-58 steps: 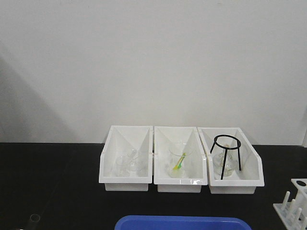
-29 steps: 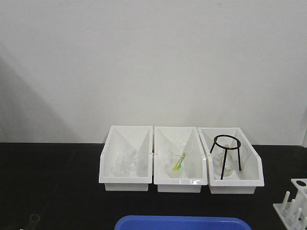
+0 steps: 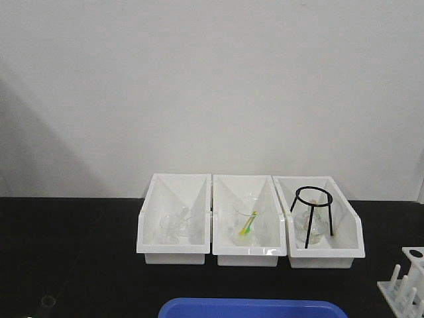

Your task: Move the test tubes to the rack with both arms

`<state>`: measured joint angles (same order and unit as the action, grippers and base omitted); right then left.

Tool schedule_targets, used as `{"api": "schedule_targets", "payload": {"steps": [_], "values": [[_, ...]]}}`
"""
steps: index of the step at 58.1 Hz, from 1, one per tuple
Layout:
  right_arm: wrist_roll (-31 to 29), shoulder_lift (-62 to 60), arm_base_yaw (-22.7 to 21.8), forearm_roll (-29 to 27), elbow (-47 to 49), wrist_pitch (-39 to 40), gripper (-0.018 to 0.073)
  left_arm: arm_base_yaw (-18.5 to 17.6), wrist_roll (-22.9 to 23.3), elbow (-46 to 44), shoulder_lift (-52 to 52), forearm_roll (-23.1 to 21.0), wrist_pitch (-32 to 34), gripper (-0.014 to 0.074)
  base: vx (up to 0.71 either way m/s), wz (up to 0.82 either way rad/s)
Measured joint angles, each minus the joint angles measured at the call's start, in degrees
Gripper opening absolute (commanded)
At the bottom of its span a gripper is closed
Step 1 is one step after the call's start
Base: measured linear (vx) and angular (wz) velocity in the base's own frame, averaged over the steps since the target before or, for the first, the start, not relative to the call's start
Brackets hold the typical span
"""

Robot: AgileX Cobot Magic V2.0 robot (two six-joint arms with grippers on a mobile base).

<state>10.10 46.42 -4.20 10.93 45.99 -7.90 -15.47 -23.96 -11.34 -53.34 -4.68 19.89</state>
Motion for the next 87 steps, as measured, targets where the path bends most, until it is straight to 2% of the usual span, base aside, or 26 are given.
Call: {"api": "schedule_targets", "payload": {"steps": [23,42,64,73,87], "values": [[0.0,0.06,0.0,0.3,0.0,0.0,0.058,0.0,1.51,0.0,-16.98,0.7,16.77,0.0498,0.0,0.0],[0.0,0.06,0.0,0.4,0.0,0.0,0.058,0.0,1.57,-0.05,-25.31,0.74,25.41,0.0498,0.0,0.0],[0.0,0.06,0.0,1.5,0.0,0.0,0.058,0.0,2.41,-3.77,-30.92,0.74,27.11,0.0491,0.0,0.0],[0.0,0.06,0.0,1.51,0.0,0.0,0.058,0.0,2.87,-3.77,-30.97,0.53,26.9,0.0403,0.0,0.0],[0.0,0.06,0.0,1.51,0.0,0.0,0.058,0.0,2.93,-3.77,-30.97,0.48,27.08,0.0109,0.0,0.0]]}}
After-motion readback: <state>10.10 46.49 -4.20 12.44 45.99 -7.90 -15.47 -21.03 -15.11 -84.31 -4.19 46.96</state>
